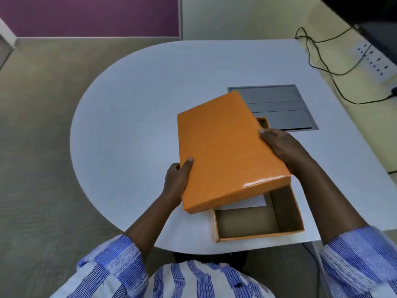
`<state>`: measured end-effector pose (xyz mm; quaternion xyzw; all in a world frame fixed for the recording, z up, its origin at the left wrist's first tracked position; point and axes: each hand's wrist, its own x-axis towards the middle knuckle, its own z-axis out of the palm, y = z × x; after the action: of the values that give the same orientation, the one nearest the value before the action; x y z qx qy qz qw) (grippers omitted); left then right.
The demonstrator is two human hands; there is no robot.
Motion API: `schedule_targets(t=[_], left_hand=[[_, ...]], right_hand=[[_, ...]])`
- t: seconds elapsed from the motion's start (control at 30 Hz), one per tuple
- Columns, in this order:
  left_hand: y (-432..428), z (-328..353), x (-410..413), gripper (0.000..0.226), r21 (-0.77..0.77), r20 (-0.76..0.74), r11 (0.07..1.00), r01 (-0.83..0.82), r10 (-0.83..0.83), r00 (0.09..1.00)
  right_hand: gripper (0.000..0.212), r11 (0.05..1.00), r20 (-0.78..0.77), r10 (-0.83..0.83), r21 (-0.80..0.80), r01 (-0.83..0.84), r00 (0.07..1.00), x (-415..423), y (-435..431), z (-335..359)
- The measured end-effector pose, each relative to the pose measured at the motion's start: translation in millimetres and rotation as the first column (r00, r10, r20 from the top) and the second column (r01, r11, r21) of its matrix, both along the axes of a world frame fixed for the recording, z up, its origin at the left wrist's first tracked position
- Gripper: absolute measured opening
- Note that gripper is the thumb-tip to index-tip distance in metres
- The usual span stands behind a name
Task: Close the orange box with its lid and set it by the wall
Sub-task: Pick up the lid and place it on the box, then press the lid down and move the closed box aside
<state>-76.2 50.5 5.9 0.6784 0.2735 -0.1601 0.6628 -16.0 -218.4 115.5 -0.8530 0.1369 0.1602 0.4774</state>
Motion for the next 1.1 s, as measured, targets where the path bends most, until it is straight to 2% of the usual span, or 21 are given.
schedule_targets(t=[0.1, 0.23, 0.33, 0.47, 0.67, 0.9, 1.0, 1.1], left_hand=[[-22, 9, 3, 0.063, 0.076, 0.016, 0.996, 0.052, -0.053, 0.998], [-45, 21, 1, 0.065, 0.165, 0.054, 0.977, 0.136, -0.147, 0.988], [-60, 26, -5, 0.061, 0.236, 0.088, 0.950, 0.205, -0.230, 0.969], [-74, 22, -22, 0.061, 0.332, 0.059, 0.901, 0.278, -0.314, 0.948], [-84, 15, -45, 0.066, 0.494, -0.012, 0.806, 0.327, -0.369, 0.929], [-91, 18, -50, 0.074, 0.580, -0.075, 0.724, 0.373, -0.408, 0.910], [-89, 15, -53, 0.081, 0.576, -0.150, 0.703, 0.418, -0.412, 0.899], [-86, 15, -58, 0.088, 0.488, -0.223, 0.743, 0.458, -0.401, 0.889]], right_hand=[[0.053, 0.995, -0.002, -0.017, -0.099, 0.016, 1.000, -8, -27, -9], [0.064, 0.945, -0.018, 0.060, -0.320, -0.063, 0.998, -15, -54, -26], [0.060, 0.932, -0.011, 0.072, -0.356, -0.071, 0.997, -22, -66, -36], [0.056, 0.915, -0.008, 0.108, -0.391, -0.103, 0.994, -33, -77, -48], [0.060, 0.907, -0.089, 0.122, -0.394, -0.148, 0.988, -60, -97, -72], [0.072, 0.911, -0.168, 0.139, -0.364, -0.193, 0.976, -77, -102, -81], [0.078, 0.923, -0.224, 0.157, -0.313, -0.223, 0.962, -77, -102, -72], [0.091, 0.924, -0.336, 0.223, -0.228, -0.309, 0.915, -77, -105, -62]])
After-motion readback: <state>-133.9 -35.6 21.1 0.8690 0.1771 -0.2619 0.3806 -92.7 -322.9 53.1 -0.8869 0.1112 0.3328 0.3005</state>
